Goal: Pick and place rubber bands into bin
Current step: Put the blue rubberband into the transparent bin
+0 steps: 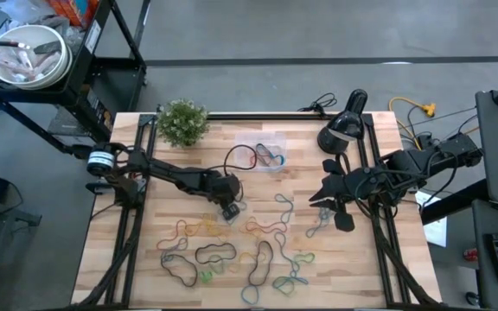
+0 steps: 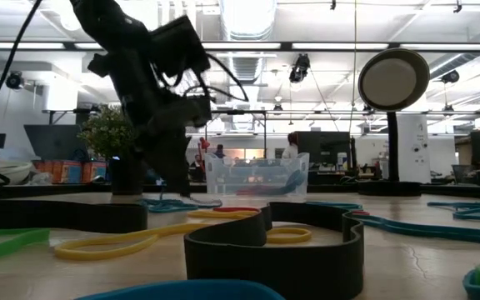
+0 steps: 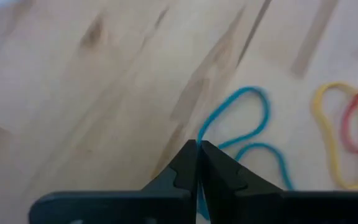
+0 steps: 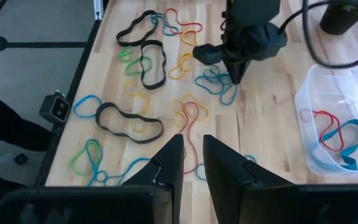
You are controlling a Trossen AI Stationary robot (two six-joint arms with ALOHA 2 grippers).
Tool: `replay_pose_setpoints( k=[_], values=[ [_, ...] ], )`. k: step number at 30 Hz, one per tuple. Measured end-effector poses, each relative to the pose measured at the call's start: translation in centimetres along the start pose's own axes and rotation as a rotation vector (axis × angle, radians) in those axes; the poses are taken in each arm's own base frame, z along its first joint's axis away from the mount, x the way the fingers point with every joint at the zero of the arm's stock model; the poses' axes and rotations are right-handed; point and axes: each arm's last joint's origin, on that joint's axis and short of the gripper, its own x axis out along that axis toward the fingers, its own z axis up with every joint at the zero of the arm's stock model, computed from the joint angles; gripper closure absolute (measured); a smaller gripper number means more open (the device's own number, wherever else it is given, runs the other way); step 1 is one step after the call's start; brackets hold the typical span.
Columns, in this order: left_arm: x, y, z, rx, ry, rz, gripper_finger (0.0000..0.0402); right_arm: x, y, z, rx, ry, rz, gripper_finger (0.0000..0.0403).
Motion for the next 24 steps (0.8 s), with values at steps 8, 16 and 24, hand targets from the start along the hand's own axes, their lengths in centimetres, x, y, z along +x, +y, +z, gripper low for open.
replay_pose_setpoints(
  k=[8, 16, 24],
  values=[
    [-3.4, -0.2, 1.1, -0.012, -0.134, -0.014, 0.0401, 0.0, 0.0, 0.0, 0.0, -0.005, 0.0, 0.0346],
    [-6.6, -0.4, 2.2, -0.006, -0.259, -0.034, 0.0402, 0.0, 0.0, 0.1, 0.001, -0.007, 0.0, 0.0346],
    [-9.9, -1.3, 4.4, 0.027, -0.397, -0.058, 0.0402, 0.1, 0.1, 0.2, 0.002, -0.013, 0.001, 0.0346]
  ],
)
